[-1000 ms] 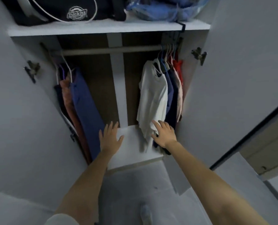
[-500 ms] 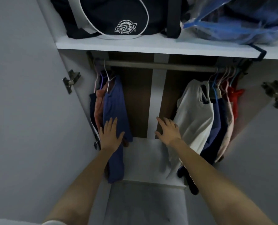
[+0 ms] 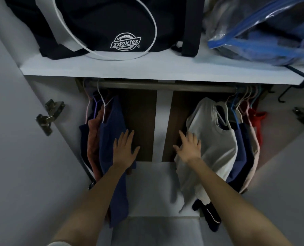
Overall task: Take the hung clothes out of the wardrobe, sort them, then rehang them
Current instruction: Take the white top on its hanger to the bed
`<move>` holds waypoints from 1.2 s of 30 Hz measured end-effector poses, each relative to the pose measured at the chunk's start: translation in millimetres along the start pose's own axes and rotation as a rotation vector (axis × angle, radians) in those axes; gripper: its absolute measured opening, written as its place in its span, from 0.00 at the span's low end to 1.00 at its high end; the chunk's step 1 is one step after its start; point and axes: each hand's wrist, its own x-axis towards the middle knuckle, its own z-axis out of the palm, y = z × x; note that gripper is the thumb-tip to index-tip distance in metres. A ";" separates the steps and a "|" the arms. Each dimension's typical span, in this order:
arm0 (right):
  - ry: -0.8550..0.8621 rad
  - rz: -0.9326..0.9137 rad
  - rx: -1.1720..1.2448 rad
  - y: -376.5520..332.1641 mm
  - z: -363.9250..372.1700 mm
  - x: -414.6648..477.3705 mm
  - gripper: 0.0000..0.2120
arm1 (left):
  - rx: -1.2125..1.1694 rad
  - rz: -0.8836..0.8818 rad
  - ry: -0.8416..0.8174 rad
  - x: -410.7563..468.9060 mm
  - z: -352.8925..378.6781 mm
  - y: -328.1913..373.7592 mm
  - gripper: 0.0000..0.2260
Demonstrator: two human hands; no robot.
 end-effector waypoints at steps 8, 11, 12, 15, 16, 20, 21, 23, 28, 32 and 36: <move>0.207 0.196 -0.062 61.4 -37.8 28.3 0.33 | 0.019 0.062 -0.085 51.8 9.5 10.6 0.31; 0.258 0.281 -0.048 76.6 -52.6 36.9 0.35 | 0.036 0.075 -0.109 65.1 13.2 19.9 0.31; 0.299 0.283 -0.050 78.8 -56.2 38.3 0.35 | 0.040 0.081 -0.115 68.5 14.4 22.8 0.31; 0.414 0.243 -0.131 82.8 -64.8 42.2 0.33 | 0.044 0.090 -0.133 76.4 16.2 30.1 0.31; 0.428 0.245 -0.133 84.2 -66.9 43.7 0.32 | 0.053 0.091 -0.143 78.4 16.9 31.6 0.31; 0.344 0.366 -0.092 91.9 -69.9 51.9 0.33 | 0.042 0.088 -0.153 85.0 19.5 36.1 0.32; 0.322 0.374 -0.061 92.6 -70.0 53.5 0.33 | 0.038 0.094 -0.147 86.2 20.0 36.9 0.32; 0.328 0.388 0.049 91.5 -71.0 56.8 0.28 | 0.037 0.108 -0.141 88.3 19.9 38.8 0.32; 0.371 0.504 0.323 87.4 -79.8 63.9 0.13 | 0.067 0.099 -0.126 92.9 16.8 42.3 0.30; 0.427 0.494 0.406 74.0 -78.9 60.3 0.11 | 0.048 0.094 -0.135 94.7 16.3 41.4 0.30; 0.473 0.467 0.432 72.3 -78.1 55.5 0.10 | 0.043 0.103 -0.134 97.9 15.9 43.6 0.29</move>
